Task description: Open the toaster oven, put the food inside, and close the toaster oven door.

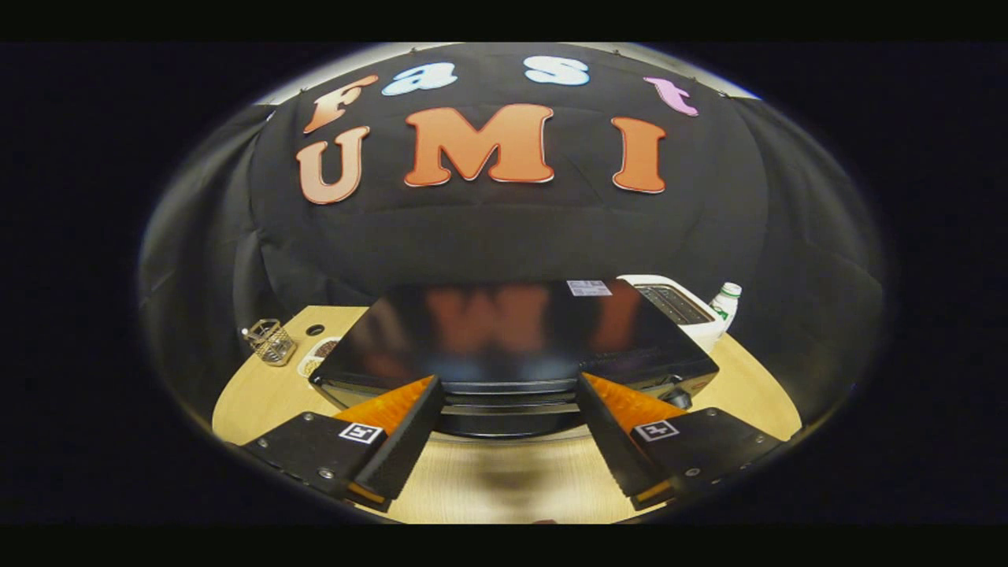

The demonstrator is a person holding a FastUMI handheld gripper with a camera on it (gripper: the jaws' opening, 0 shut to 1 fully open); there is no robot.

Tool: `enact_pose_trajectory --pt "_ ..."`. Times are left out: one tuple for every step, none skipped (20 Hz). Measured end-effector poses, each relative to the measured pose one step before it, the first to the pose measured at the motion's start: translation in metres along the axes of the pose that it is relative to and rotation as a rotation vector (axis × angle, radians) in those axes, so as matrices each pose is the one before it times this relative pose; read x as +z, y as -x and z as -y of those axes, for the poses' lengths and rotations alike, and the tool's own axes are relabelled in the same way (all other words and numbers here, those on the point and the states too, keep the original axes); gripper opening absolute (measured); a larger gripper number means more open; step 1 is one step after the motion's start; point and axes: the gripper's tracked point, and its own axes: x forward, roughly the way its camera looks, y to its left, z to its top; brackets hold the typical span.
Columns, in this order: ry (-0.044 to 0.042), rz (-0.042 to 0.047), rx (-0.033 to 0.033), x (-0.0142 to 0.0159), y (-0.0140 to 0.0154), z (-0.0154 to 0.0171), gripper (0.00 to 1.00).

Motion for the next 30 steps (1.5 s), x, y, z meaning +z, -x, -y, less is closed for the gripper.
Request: enact_pose_trajectory --pt "0.00524 -0.00527 0.00111 -0.00301 0.00314 -0.00025 1.00" --pt "-0.00248 -0.00029 0.00169 -0.00290 0.00612 0.00067 1.00" --pt "-0.00399 -0.00268 0.00002 -0.00301 0.00530 0.00112 1.00" --pt "0.00140 -0.00414 -0.00077 -0.00456 0.00462 0.00039 1.00" --pt "0.00212 -0.00554 -0.00335 -0.00625 0.00473 0.00035 1.00" --pt "-0.00073 -0.01626 -0.00203 -0.01215 0.00531 0.00186 1.00" --pt "-0.00098 -0.02628 -0.00408 -0.01506 0.00427 0.00187 1.00" --pt "0.00233 -0.02541 -0.00854 -0.01712 0.00334 0.00092 1.00" --pt "0.00136 -0.02019 -0.00188 -0.01387 0.00148 0.00101 1.00" --pt "-0.00292 -0.01778 -0.00320 -0.01461 0.00354 -0.00007 1.00" --pt "0.00051 -0.01721 -0.00129 -0.01259 0.00297 0.00072 1.00" --pt "-0.00559 -0.00446 -0.00155 -0.01097 0.00173 0.00035 1.00" --pt "-0.00650 -0.00358 -0.00021 -0.00671 0.00253 -0.00047 1.00" --pt "-0.00721 -0.00316 0.00176 -0.00797 0.00115 0.00075 1.00" --pt "-0.00633 -0.00336 -0.00170 -0.00547 0.00151 0.00022 1.00" --pt "-0.00336 -0.00712 0.00071 -0.00530 -0.00009 -0.00034 1.00" --pt "0.00012 -0.00580 -0.00085 -0.00462 0.00095 0.00057 1.00" --pt "0.00191 -0.00467 -0.00119 -0.00442 0.00118 0.00000 1.00" --pt "0.00228 -0.00490 -0.00152 -0.00321 -0.00012 0.00033 1.00" --pt "0.00146 -0.00776 -0.00145 -0.00472 -0.00081 0.00035 1.00" --pt "0.00183 -0.01146 -0.00301 -0.00420 -0.00137 0.00074 1.00" --pt "-0.00011 -0.01202 -0.00200 -0.00596 -0.00100 0.00091 1.00" --pt "0.00160 -0.01570 -0.00515 -0.00587 -0.00239 0.00086 1.00" --pt "0.00249 -0.02087 -0.00700 -0.00772 -0.00152 0.00125 1.00" --pt "0.00330 -0.01252 -0.00436 -0.00598 -0.00264 0.00108 1.00" --pt "-0.00307 -0.01286 -0.00230 -0.00526 -0.00307 0.00104 1.00" --pt "-0.00451 -0.00938 -0.00212 -0.00320 -0.00093 0.00070 1.00" --pt "-0.00220 0.00602 -0.00366 -0.00074 -0.00082 0.00108 1.00" --pt "0.00201 0.00837 -0.00026 0.00177 -0.00202 -0.00141 1.00" --pt "0.00249 -0.00733 0.00218 -0.00111 -0.00111 -0.00136 1.00"
